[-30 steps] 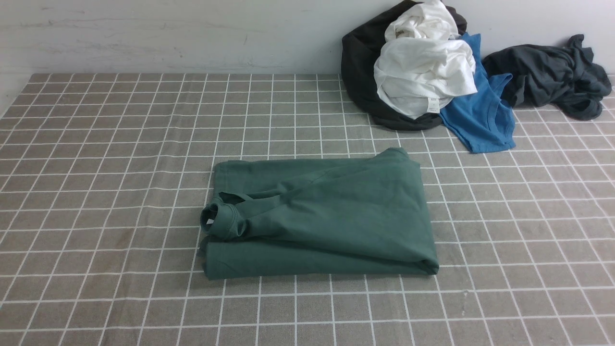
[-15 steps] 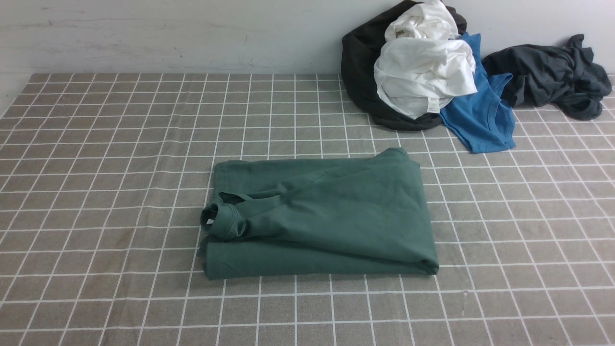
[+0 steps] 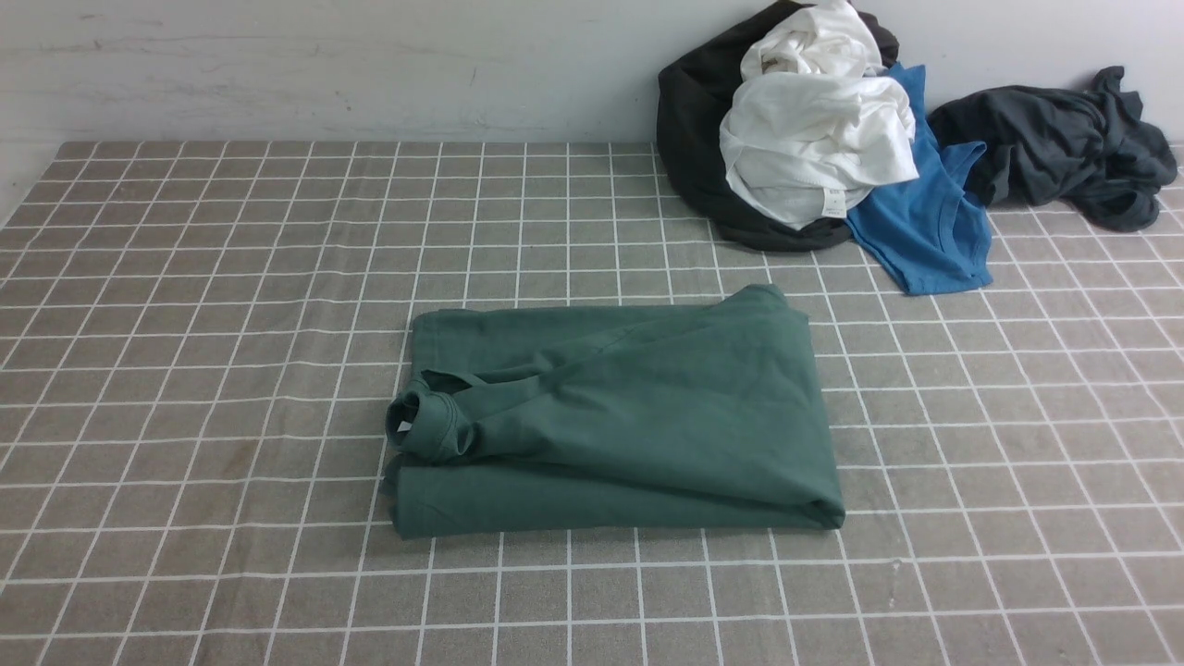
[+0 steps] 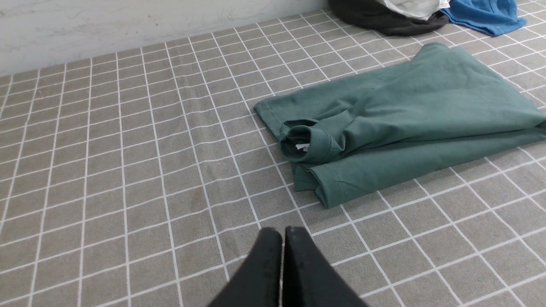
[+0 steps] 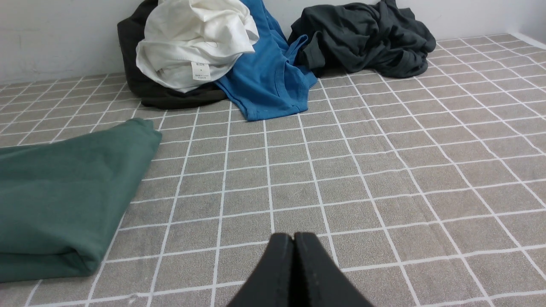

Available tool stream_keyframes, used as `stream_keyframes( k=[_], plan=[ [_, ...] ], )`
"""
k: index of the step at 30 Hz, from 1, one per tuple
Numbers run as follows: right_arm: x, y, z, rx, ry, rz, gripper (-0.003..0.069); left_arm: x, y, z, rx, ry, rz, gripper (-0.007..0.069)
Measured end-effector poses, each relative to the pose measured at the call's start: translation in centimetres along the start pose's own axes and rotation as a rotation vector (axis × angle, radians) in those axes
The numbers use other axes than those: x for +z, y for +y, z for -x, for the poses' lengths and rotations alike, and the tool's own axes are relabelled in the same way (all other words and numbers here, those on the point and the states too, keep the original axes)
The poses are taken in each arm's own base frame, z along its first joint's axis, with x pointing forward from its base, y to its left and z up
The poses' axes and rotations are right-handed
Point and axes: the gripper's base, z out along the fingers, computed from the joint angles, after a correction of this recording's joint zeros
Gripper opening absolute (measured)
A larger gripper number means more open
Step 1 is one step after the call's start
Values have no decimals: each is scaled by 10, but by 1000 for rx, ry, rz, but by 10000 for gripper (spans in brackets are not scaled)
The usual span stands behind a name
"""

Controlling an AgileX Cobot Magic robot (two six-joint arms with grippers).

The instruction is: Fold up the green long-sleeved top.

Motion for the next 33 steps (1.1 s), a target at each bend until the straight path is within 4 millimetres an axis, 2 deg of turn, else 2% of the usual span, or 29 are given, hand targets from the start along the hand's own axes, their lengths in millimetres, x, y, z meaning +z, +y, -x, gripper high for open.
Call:
stream_keyframes(
  k=[33],
  plan=[
    [0,0,0,0,0,0,-14,3,0,0,-8,-25,-5,-7]
  ],
)
